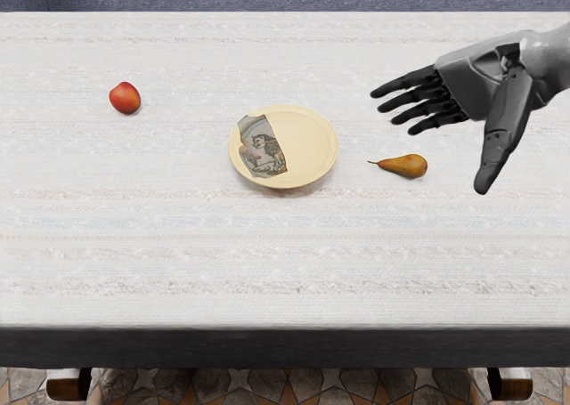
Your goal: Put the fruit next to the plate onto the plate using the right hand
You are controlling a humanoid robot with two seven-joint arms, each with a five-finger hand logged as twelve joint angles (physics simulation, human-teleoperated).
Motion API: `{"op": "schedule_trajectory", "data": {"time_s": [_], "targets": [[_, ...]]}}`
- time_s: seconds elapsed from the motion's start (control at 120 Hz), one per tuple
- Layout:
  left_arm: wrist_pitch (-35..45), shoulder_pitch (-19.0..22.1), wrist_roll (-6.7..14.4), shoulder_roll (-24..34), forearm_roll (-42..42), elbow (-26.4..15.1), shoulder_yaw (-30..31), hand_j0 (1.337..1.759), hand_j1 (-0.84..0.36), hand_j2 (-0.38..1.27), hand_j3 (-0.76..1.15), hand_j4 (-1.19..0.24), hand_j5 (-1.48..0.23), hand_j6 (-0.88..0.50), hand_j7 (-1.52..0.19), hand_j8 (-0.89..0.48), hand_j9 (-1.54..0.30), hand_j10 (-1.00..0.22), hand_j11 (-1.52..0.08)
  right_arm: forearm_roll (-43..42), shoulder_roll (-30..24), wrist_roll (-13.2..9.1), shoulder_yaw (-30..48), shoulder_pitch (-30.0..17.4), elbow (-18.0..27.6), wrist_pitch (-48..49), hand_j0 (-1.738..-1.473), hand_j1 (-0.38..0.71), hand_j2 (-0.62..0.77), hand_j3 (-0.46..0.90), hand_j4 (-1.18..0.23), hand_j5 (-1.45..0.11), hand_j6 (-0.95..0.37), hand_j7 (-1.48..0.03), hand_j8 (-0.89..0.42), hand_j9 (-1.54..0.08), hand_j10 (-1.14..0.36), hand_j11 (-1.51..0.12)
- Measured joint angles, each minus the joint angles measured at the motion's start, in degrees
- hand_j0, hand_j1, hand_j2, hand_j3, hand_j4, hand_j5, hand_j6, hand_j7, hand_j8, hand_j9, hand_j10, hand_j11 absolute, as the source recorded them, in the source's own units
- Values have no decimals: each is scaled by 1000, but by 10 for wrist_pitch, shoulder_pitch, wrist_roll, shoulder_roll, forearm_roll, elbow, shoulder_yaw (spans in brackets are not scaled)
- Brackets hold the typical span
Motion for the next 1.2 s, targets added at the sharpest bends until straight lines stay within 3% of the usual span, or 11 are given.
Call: {"op": "schedule_trajectory", "data": {"time_s": [0.158, 0.242, 0.342, 0.483, 0.583, 0.767, 1.017, 1.2], "targets": [[0, 0, 0, 0, 0, 0, 0, 1658, 346, 0, 0, -2, -3, -2, -3, -2, -3, -2, -3, -10, -13, 0, -7, -10, -6, 0, -1658, -324, -5, 0, -22, -27, -22, -27, -22, -27, -22, -27], [0, 0, 0, 0, 0, 0, 0, 1658, 346, 0, 0, -2, -3, -2, -3, -2, -3, -2, -3, -52, 13, 0, -9, -25, -30, -18, -1658, -323, -5, 0, -23, -28, -23, -28, -23, -28, -23, -28], [0, 0, 0, 0, 0, 0, 0, 1658, 346, 0, 0, -2, -3, -2, -3, -2, -3, -2, -3, -102, 75, 0, -31, -35, -53, -115, -1658, -322, -6, 0, -24, -29, -25, -29, -24, -29, -24, -29], [0, 0, 0, 0, 0, 0, 0, 1658, 346, 0, 0, -2, -3, -2, -3, -2, -3, -2, -3, -121, 193, 0, -170, 47, -67, -272, -1658, -320, -6, 0, -26, -31, -27, -31, -26, -31, -26, -31], [0, 0, 0, 0, 0, 0, 0, 1658, 346, 0, 0, -2, -3, -2, -3, -2, -3, -2, -3, -124, 258, 0, -236, 76, -69, -380, -1658, -321, -5, 0, -25, -31, -26, -31, -26, -31, -25, -31], [0, 0, 0, 0, 0, 0, 0, 1658, 346, 0, 0, -2, -3, -2, -3, -2, -3, -2, -3, -127, 377, 0, -329, 87, -81, -469, -1658, -318, -5, 0, -28, -35, -29, -34, -28, -34, -27, -34], [0, 0, 0, 0, 0, 0, 0, 1658, 346, 0, 0, -2, -3, -2, -3, -2, -3, -2, -3, -128, 460, 0, -364, 51, -101, -566, -1658, -312, -6, 0, -32, -41, -33, -41, -33, -41, -32, -41], [0, 0, 0, 0, 0, 0, 0, 1658, 346, 0, 0, -2, -3, -2, -3, -2, -3, -2, -3, -129, 506, 0, -358, -6, -160, -583, -1658, -283, -10, 0, -56, -72, -57, -72, -56, -72, -56, -72]]}}
